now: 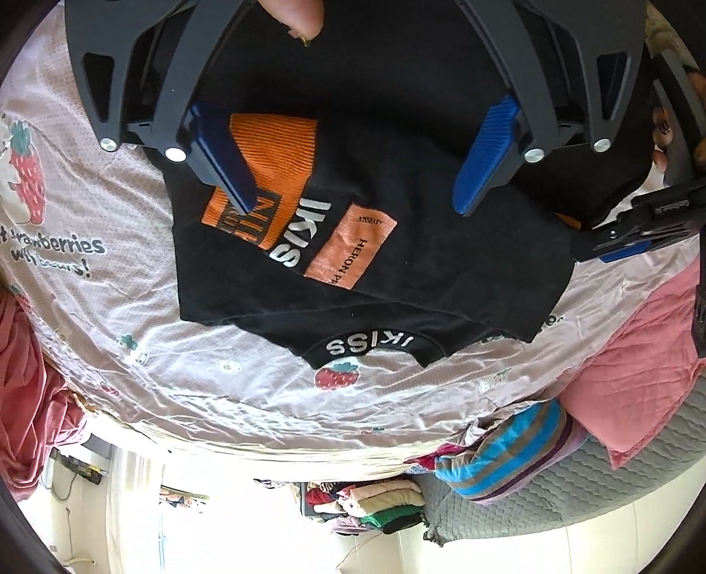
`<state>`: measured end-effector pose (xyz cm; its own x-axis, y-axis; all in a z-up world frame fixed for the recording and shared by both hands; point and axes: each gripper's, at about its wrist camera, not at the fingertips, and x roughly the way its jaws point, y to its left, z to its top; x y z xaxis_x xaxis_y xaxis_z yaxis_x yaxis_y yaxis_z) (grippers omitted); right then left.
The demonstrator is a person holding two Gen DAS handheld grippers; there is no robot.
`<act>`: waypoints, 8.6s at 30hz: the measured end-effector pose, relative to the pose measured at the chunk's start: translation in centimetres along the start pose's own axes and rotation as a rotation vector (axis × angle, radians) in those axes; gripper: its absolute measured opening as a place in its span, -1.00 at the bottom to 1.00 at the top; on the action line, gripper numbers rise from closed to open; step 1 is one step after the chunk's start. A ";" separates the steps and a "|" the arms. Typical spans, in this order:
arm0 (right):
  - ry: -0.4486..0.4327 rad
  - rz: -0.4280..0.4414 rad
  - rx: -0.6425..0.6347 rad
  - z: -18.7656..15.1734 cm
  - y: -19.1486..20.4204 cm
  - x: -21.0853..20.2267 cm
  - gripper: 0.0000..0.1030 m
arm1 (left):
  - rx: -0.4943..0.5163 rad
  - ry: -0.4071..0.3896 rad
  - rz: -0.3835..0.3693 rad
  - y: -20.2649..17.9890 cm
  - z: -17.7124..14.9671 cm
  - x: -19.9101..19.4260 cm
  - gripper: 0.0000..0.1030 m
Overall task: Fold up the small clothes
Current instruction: 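Open the right gripper on the folded side and pull it back, then move both grippers to the sweatshirt hem and close on it, then lift the hem with both grippers and fold it toward the collar, then lower the hem onto the shirt, regrip its edge and open both grippers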
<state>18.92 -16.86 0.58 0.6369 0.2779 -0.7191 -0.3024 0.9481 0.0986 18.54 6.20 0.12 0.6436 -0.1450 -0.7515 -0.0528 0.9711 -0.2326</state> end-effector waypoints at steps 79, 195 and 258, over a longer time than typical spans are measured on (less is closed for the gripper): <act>0.223 0.073 -0.027 -13.2 -4.8 -11.7 0.91 | -0.062 0.195 -0.065 7.3 -17.6 -10.8 -0.37; -0.084 -0.050 0.162 3.5 -14.5 0.4 -0.47 | -0.022 -0.038 0.101 5.3 7.1 0.0 -0.72; 0.063 -0.088 0.207 0.6 -15.4 4.8 -0.76 | -0.087 0.036 0.104 6.7 2.1 4.0 -0.91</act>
<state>27.07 -30.02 -3.92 0.6069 0.1890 -0.7720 -0.0921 0.9815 0.1680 22.36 12.51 -3.18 0.6032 -0.0525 -0.7959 -0.1850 0.9614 -0.2037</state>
